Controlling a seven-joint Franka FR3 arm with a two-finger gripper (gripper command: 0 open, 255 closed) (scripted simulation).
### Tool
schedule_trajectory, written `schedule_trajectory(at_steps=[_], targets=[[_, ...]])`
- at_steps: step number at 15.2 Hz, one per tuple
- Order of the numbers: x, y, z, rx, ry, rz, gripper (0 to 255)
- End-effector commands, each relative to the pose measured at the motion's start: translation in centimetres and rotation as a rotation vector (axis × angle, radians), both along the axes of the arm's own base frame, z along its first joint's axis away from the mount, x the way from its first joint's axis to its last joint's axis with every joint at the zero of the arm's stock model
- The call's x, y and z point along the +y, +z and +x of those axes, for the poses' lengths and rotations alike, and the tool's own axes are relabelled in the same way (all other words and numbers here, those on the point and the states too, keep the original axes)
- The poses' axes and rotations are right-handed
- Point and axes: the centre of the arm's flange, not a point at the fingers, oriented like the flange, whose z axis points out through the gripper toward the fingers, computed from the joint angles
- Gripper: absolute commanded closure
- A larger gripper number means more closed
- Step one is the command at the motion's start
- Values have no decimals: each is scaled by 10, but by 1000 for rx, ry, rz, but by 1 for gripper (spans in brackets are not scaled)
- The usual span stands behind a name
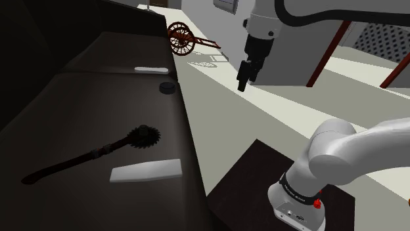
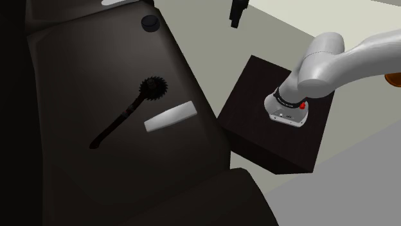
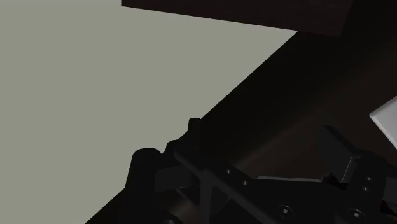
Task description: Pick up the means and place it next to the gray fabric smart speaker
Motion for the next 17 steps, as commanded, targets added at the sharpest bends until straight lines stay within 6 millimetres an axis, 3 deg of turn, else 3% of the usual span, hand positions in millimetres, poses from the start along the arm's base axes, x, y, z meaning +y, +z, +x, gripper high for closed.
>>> schedule_trajectory(at_steps=[1,9,17], targets=[[0,0,0,0,0,0,0],[75,-50,50,5,211,14,0],[160,-99,84,10,421,29,0]])
